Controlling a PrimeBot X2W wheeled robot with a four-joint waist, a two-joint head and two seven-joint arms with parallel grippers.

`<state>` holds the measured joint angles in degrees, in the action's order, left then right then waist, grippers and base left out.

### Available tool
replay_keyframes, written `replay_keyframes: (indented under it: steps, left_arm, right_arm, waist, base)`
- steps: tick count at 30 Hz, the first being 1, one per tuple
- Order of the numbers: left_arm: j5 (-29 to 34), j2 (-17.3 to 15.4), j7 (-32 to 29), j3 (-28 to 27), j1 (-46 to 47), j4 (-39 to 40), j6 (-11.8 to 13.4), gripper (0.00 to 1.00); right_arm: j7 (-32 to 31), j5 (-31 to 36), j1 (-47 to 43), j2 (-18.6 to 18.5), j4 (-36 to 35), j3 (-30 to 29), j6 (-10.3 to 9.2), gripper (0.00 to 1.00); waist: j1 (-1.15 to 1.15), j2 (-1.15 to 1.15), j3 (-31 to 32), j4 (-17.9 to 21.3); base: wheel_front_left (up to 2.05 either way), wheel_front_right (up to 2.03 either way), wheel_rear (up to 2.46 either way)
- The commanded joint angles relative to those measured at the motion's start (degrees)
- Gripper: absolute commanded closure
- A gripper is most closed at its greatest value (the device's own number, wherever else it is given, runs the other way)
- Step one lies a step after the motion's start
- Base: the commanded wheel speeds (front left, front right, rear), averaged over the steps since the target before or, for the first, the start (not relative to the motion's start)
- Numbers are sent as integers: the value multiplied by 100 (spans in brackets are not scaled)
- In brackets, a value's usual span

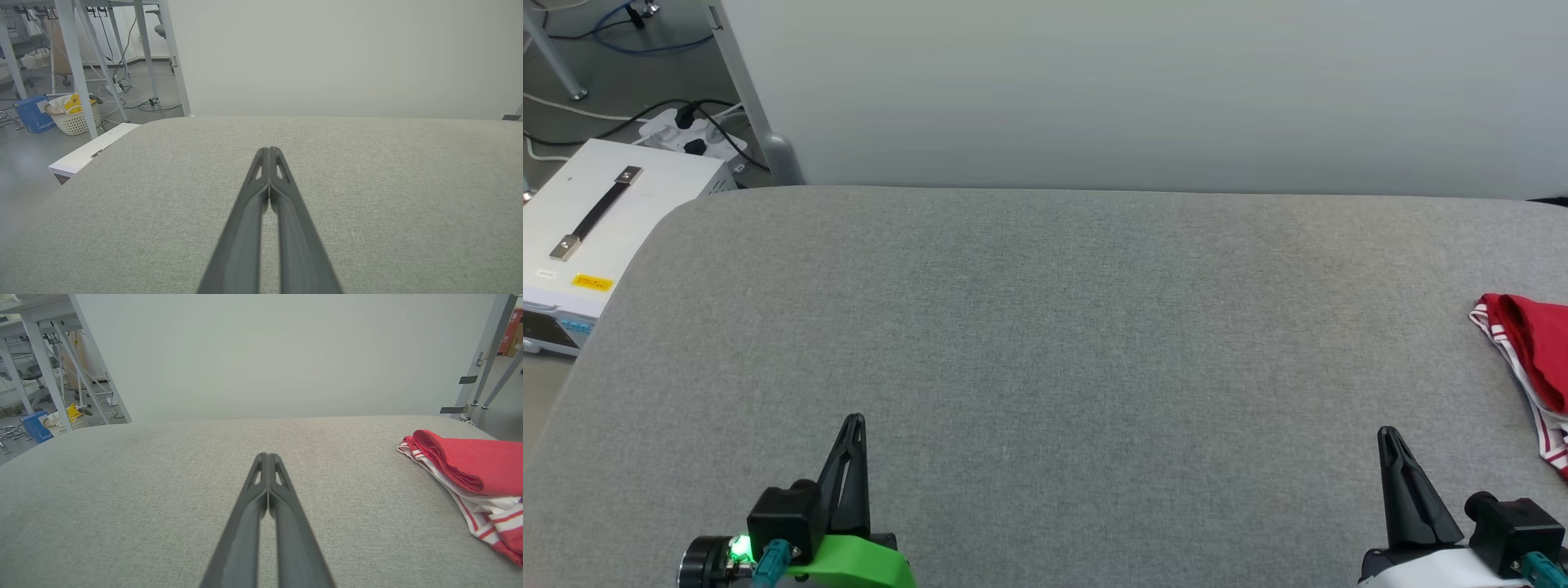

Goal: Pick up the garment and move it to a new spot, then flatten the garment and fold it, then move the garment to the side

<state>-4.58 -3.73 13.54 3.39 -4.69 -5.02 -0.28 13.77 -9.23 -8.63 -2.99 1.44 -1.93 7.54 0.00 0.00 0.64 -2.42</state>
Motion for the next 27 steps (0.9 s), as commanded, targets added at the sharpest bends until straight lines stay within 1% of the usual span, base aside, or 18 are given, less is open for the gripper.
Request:
replay_keyframes:
  steps: [1, 27]
  left_arm:
    - [42, 8, -36, -15, 40, 22, 1, 100]
    - [136, 25, -333, -88, 137, 130, 7, 100]
  right_arm:
    - [-31, 37, 77, 1, -14, 7, -1, 100]
    - [-335, 237, 255, 3, -43, 49, -2, 100]
  waist:
    - [0, 0, -1, 3]
    - [0, 0, -15, 57]
  base:
    - [0, 0, 0]
    - [0, 0, 0]
